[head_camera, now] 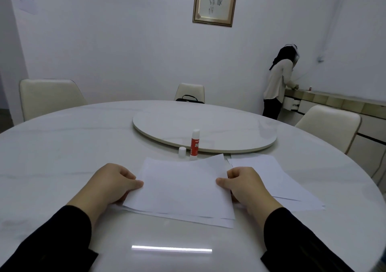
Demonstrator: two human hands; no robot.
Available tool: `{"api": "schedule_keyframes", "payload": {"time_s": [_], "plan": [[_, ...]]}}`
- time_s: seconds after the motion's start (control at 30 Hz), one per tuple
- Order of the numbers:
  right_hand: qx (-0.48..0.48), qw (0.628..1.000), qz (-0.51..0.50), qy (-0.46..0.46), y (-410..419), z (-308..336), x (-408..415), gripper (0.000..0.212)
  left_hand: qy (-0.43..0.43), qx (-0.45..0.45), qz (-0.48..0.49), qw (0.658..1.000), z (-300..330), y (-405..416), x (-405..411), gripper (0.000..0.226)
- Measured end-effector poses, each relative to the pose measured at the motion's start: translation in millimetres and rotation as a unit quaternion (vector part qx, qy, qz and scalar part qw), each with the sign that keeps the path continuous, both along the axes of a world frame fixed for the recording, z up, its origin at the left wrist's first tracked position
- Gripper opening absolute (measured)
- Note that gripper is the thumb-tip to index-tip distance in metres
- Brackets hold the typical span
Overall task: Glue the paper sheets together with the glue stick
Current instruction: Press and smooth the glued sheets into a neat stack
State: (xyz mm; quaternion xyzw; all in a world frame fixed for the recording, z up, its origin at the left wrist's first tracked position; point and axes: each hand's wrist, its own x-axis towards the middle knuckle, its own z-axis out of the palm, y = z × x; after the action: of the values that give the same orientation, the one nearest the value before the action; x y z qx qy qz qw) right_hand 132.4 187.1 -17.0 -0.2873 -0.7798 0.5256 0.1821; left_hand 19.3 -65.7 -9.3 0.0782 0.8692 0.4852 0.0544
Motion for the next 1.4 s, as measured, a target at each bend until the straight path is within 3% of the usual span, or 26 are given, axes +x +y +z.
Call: {"api": "schedule_keyframes", "payload": {"time_s": [0.13, 1.17, 1.4], "plan": [[0.004, 1.0, -0.001, -0.005, 0.8, -2.2, -1.1, 0.027, 0.002, -0.011, 0.002, 1.0, -0.2, 0.0, -0.8, 0.016], [0.071, 0.997, 0.022, -0.021, -2.4, -1.8, 0.1, 0.012, 0.1, -0.159, -0.013, 0.982, -3.2, -0.2, -2.2, 0.015], [0.139, 0.99, 0.011, -0.032, -5.1, -1.3, -0.5, 0.014, 0.135, -0.204, -0.019, 0.969, -0.1, -0.7, 1.2, 0.033]]}}
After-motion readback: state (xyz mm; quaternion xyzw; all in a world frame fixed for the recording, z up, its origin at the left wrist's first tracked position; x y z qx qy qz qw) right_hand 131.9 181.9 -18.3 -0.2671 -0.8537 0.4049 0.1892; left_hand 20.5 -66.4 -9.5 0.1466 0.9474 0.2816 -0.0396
